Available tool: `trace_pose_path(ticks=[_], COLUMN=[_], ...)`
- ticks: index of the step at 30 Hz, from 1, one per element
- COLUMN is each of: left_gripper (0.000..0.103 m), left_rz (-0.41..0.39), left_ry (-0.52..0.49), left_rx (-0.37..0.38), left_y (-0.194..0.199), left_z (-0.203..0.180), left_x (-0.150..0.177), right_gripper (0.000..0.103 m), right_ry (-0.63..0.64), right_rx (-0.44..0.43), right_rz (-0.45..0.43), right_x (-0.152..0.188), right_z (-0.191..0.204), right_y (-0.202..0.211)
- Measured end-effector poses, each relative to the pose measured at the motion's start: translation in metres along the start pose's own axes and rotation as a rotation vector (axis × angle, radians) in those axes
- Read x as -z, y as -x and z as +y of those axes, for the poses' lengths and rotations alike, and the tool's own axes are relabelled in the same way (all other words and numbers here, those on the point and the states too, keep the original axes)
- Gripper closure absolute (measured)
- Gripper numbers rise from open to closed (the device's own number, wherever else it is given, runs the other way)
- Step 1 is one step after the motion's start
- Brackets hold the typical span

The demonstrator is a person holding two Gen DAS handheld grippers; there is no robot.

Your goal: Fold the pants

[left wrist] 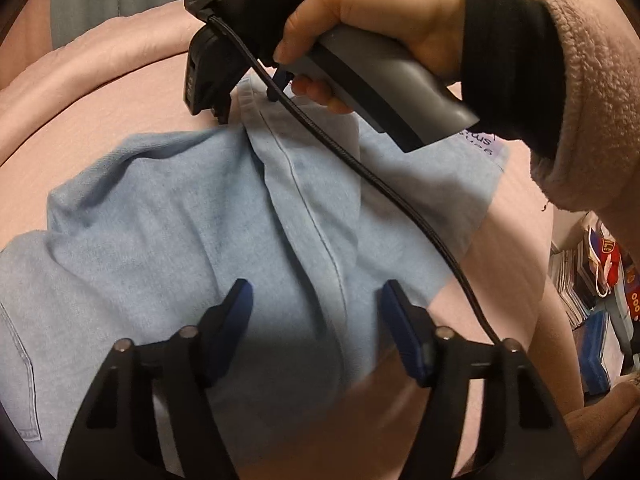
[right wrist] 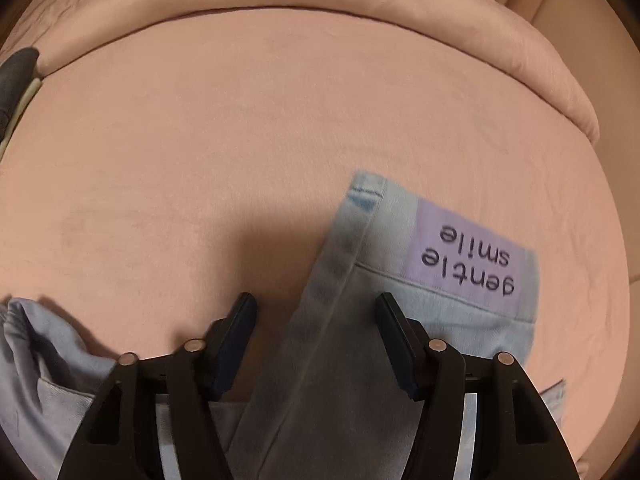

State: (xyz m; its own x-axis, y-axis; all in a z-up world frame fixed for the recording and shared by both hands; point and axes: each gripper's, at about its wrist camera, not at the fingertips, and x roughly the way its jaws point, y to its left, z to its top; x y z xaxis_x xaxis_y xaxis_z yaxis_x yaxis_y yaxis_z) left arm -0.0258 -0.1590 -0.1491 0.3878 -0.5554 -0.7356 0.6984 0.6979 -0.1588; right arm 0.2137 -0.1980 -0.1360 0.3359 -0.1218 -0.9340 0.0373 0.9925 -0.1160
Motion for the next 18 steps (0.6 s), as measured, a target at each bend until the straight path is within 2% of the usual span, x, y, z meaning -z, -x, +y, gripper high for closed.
trace_pose_path(ticks=[1,2,3,4,7,10,12,14,16,18], left_gripper=[0.053,0.069,0.077,0.077,0.089,0.092,0.093,0.093,0.093,0.093], left_rz=[-0.002,-0.002,0.001,0.001,-0.007,-0.012,-0.022,-0.030,-0.031,-0.026], left_ry=[0.005,0.011,0.016,0.018,0.026,-0.012,-0.041,-0.064,-0.093,-0.115], left_rx=[0.008,0.017,0.017,0.014,0.028,0.020,0.007,-0.004,-0.011,-0.015], left_y=[0.002,0.003,0.003,0.003,0.004,0.009,0.017,0.024,0.030,0.033], left_z=[0.003,0.004,0.005,0.007,0.005,-0.001,-0.006,-0.008,-0.009,-0.014], left_x=[-0.001,-0.002,-0.003,-0.003,-0.005,-0.006,-0.002,-0.004,-0.005,-0.004], right_gripper=[0.063,0.072,0.085,0.093,0.095,0.095,0.095,0.095,0.095,0.095], right_ry=[0.008,0.010,-0.006,-0.037,-0.126,-0.282,-0.369,-0.476,-0.555,-0.620], right_rx=[0.004,0.010,-0.002,-0.027,-0.093,-0.228,-0.295,-0.360,-0.372,-0.370], right_rz=[-0.001,0.000,-0.002,-0.004,-0.053,-0.187,-0.289,-0.398,-0.463,-0.496], right_x=[-0.001,-0.002,-0.004,-0.004,0.003,0.029,0.054,0.096,0.143,0.171], right_z=[0.000,-0.002,-0.006,-0.014,-0.034,-0.076,-0.103,-0.139,-0.167,-0.194], right_y=[0.002,0.003,0.004,0.007,0.022,0.066,0.100,0.135,0.157,0.156])
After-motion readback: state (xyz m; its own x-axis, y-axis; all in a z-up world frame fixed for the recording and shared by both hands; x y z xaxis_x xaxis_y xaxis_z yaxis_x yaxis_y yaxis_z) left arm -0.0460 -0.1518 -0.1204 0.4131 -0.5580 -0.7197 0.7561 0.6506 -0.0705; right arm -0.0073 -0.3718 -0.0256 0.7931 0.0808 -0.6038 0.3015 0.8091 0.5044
